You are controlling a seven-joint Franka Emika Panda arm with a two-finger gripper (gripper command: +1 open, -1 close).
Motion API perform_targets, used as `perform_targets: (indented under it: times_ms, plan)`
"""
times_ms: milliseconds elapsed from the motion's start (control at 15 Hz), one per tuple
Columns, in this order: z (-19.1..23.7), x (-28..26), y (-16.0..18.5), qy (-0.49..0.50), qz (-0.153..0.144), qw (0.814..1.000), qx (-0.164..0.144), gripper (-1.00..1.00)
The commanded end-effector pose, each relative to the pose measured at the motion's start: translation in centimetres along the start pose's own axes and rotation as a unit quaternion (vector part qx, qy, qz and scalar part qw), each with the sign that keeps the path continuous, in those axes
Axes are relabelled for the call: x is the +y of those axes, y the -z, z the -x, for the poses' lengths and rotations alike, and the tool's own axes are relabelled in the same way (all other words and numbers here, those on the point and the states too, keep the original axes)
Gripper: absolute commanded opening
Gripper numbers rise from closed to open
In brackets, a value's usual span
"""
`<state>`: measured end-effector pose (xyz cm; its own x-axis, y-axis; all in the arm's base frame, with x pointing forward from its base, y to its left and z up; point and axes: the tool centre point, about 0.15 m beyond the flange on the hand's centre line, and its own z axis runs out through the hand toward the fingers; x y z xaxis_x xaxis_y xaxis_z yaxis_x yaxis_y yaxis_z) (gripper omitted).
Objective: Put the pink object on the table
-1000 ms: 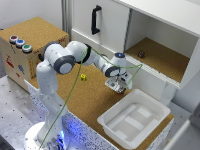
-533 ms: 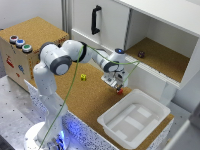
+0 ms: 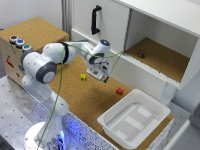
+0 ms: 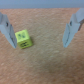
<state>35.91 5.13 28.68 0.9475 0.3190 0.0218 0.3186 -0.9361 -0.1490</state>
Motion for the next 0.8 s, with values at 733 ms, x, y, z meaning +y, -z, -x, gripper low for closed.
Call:
perform_targets:
  times_ms: [733]
  plan:
    - [-6.8,-5.5,-6.5,0.096,0.042,0.994,0.023,1.00]
